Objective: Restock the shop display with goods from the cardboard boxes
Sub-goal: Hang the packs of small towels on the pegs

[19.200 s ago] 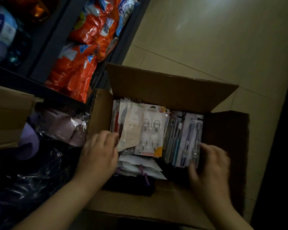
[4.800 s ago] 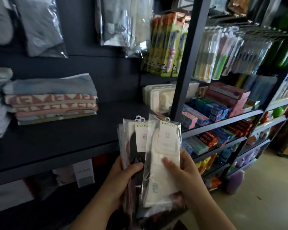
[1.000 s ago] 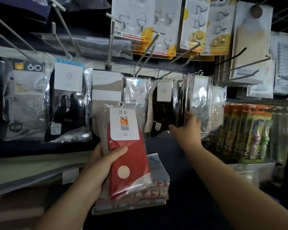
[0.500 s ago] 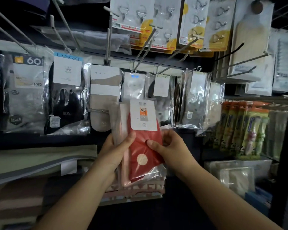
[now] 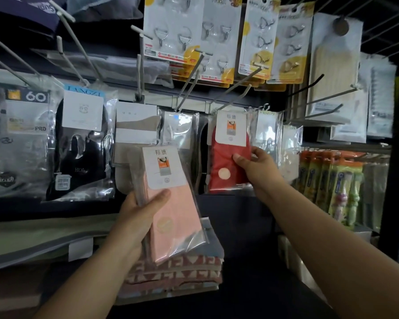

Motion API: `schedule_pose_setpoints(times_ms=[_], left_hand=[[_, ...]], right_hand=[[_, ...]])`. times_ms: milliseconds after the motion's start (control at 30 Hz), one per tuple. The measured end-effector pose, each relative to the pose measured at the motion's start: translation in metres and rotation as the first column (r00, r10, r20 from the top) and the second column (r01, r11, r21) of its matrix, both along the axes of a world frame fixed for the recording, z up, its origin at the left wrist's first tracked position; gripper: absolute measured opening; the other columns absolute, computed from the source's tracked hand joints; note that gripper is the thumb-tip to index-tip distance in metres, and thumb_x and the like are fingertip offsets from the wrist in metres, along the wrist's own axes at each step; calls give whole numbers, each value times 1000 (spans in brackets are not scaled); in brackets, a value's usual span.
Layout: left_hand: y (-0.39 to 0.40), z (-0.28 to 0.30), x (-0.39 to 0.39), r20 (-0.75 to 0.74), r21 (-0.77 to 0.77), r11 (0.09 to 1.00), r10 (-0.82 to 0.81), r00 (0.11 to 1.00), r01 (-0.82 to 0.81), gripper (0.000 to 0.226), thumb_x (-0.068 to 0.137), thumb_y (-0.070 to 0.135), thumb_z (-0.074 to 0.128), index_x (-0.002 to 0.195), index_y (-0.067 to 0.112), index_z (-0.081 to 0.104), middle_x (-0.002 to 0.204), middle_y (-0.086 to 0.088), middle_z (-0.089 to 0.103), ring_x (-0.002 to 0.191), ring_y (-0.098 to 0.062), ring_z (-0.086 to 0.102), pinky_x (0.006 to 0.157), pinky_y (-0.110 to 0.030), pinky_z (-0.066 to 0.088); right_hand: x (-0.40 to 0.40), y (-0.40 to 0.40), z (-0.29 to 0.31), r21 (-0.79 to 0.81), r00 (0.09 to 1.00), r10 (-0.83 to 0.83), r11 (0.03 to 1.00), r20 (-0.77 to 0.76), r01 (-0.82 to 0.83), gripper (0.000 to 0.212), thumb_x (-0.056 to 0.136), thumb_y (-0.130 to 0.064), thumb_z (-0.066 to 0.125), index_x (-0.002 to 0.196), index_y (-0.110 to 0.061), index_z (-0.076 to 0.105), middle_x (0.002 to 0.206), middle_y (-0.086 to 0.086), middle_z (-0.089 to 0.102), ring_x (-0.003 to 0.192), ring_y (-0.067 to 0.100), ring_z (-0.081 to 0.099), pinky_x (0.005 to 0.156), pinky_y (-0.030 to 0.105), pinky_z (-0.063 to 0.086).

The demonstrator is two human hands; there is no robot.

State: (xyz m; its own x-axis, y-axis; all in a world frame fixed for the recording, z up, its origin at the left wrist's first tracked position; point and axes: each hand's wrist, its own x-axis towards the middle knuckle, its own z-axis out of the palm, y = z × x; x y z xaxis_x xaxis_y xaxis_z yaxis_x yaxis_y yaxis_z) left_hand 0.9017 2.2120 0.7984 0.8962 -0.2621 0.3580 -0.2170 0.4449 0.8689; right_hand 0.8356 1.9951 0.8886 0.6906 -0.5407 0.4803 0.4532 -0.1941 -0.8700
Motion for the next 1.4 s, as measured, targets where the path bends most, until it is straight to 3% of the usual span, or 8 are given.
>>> schedule_pose_setpoints(times_ms=[400, 467, 567, 667, 767, 1000, 1267, 1400], left_hand=[[6, 0, 1, 10, 22, 999, 25, 1000, -25, 31, 78, 17, 73, 108, 18, 63, 97, -6, 73, 88, -26, 70, 74, -37, 56], [4, 0, -1, 14, 21, 1000, 11, 1000, -11, 27, 78, 17, 73, 103, 20, 64, 96, -5, 74, 87, -25, 70, 72, -37, 55], [0, -1, -2, 16, 20, 1000, -4, 1000, 4, 27, 77, 18, 74, 102, 21, 65, 94, -3, 75, 86, -23, 71, 71, -37, 56], [-7, -1, -5, 37, 14, 1000, -8, 999, 7, 33, 76, 17, 75, 106, 18, 65, 95, -4, 75, 85, -23, 72, 69, -36, 57], [-12, 1, -10, 65, -1, 1000, -31, 997, 31, 29, 77, 13, 74, 103, 20, 65, 91, -4, 76, 80, -20, 73, 63, -32, 58], [-9, 1, -11, 95, -1, 999, -33, 995, 33, 55, 60, 34, 76, 112, 21, 63, 100, -1, 74, 95, -22, 70, 87, -43, 54], [3, 2, -5, 61, -4, 1000, 18, 998, -17, 38, 64, 29, 72, 100, 26, 61, 91, 3, 74, 87, -21, 70, 75, -40, 54], [12, 5, -7, 39, -19, 999, 43, 998, -43, 25, 84, 15, 67, 106, 22, 59, 95, 2, 71, 84, -16, 67, 65, -32, 51]], right_hand=[[14, -5, -11, -23, 975, 198, 979, -100, -201, 43, 92, -5, 59, 133, -11, 51, 105, 8, 68, 89, 23, 69, 67, 31, 60], [14, -3, -22, -213, 988, -36, 977, -150, 4, 53, 88, -6, 65, 137, -12, 46, 107, 3, 63, 100, 23, 65, 77, 28, 57], [6, 16, -45, -556, 862, -504, 703, 51, 443, 60, 85, -22, 70, 138, -16, 42, 126, 0, 43, 124, 21, 45, 105, 31, 38], [-8, 51, -65, -618, 956, -290, 744, 43, 254, 40, 83, -40, 70, 116, -22, 54, 112, -7, 55, 100, 8, 57, 86, 16, 46], [-11, 68, -78, -509, 968, -115, 861, -225, -16, 44, 73, -50, 75, 103, -25, 54, 96, -9, 68, 86, 5, 66, 75, 23, 56], [-20, 53, -75, -186, 977, 57, 978, -205, -96, 31, 83, -22, 74, 106, -14, 55, 94, 5, 73, 80, 19, 73, 70, 40, 61], [-27, 27, -43, -10, 995, -88, 996, -47, 88, 21, 90, -19, 65, 105, -16, 50, 102, 3, 64, 91, 24, 67, 78, 50, 58], [-20, 18, -7, -40, 992, -125, 992, -30, 124, 29, 90, -16, 66, 112, -11, 49, 97, 0, 62, 77, 17, 66, 52, 33, 57]])
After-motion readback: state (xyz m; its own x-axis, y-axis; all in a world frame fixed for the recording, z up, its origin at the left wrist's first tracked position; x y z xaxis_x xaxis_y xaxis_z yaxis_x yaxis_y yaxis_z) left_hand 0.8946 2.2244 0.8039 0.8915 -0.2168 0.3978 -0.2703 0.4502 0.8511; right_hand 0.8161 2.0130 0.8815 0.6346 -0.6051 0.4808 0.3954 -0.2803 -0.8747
